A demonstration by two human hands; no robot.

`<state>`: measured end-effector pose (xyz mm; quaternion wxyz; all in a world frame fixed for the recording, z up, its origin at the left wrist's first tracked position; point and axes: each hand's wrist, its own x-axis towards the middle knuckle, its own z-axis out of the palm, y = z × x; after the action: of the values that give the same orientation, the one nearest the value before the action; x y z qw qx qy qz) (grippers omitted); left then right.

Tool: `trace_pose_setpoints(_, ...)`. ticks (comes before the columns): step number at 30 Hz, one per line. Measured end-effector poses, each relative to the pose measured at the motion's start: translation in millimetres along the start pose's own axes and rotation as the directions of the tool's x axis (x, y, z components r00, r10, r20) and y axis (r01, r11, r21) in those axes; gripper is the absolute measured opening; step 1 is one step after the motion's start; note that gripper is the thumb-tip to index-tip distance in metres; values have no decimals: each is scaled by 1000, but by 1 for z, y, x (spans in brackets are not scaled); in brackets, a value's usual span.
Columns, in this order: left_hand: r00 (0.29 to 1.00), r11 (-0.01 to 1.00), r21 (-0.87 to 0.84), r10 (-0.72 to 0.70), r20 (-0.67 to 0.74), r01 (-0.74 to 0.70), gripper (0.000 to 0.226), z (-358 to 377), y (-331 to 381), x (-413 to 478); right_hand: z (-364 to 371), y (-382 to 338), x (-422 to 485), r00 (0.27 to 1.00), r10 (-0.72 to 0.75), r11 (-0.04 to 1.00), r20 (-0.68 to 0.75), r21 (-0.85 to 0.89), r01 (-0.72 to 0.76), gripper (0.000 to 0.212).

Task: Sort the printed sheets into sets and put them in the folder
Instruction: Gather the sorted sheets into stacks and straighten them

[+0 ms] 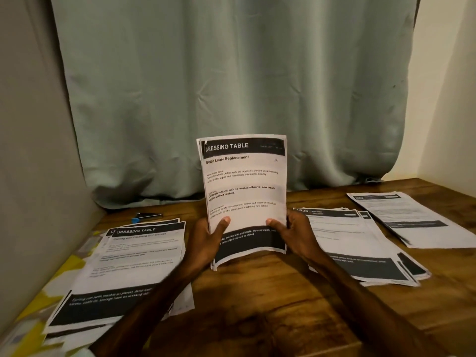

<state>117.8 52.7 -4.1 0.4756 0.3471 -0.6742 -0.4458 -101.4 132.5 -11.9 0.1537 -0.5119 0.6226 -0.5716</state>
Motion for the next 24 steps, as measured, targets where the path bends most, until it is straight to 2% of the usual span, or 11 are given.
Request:
trace_pose_setpoints(4,999,998,35,46,-25,-45,31,-3,11,7,-7,-8,9,998,-54,998,-33,12,54,29)
trace_pose_setpoints(7,999,998,47,34,-4,-33,24,-1,7,4,-3,1,2,999,-26,1000,-29,-2,26,32)
trace_pose_setpoints(12,1000,1000,0,2,-8,-2,12,3,-1,-6,2,12,-10,1000,3,998,-12,70,-2,28)
trace_pose_setpoints(21,1000,999,43,-25,16,25,25,0,-2,-3,0,13,-8,1000,-2,1000,-6,-30,2,34)
trace_pose_setpoints(24,986,988,6,-152,73,152,36,-6,-2,9,-5,9,2,999,49,994,-16,-92,-50,37)
